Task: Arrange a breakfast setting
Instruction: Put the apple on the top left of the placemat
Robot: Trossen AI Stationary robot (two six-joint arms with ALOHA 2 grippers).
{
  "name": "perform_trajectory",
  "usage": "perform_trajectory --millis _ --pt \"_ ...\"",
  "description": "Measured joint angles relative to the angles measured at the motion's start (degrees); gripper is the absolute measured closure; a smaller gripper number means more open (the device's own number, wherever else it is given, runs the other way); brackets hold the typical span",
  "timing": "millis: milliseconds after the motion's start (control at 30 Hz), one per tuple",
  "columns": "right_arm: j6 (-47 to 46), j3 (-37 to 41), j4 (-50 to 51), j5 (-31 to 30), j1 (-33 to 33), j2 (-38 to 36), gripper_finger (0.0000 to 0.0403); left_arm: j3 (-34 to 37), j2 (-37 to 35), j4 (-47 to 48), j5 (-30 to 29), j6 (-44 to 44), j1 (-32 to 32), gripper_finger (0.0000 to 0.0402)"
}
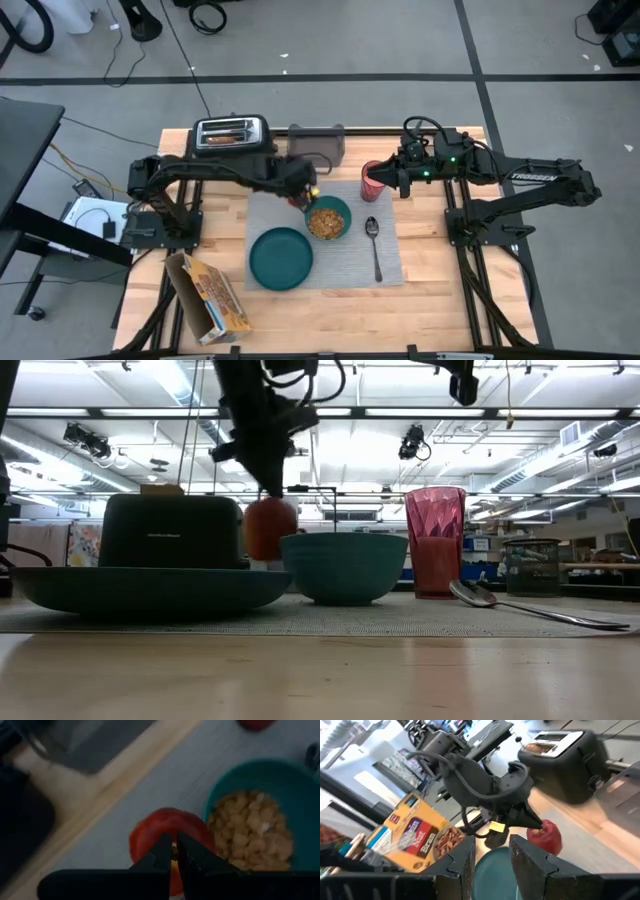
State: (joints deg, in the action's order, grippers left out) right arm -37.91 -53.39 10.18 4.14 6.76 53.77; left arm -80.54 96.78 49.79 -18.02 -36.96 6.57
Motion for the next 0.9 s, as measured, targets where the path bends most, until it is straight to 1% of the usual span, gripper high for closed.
perform_trajectory --millis 167,233,500,700,900 --pt "-1.4 0.0 0.4 2.8 0.0 -0.3 0.0274 4.4 -0.1 0.3 -2.6 -3.6 -2.3 0.0379" --pt "-1.7 0.0 0.4 3.4 0.0 -0.4 0.0274 5.9 -0.1 1.9 -3.2 -4.7 -2.6 0.0379" --pt "-3.1 0.0 0.3 3.5 0.0 -0.7 0.0274 12.5 -2.0 1.3 -3.9 -5.5 -2.0 0.0379" --pt "-3.1 0.0 0.2 2.6 0.0 -0.7 0.0274 13.4 -3.2 -1.3 -3.9 -4.1 0.0 0.0379" --pt "-3.1 0.0 -0.5 1.3 0.1 -0.6 0.0274 13.4 -4.2 -1.4 -3.3 -1.6 2.1 0.0379"
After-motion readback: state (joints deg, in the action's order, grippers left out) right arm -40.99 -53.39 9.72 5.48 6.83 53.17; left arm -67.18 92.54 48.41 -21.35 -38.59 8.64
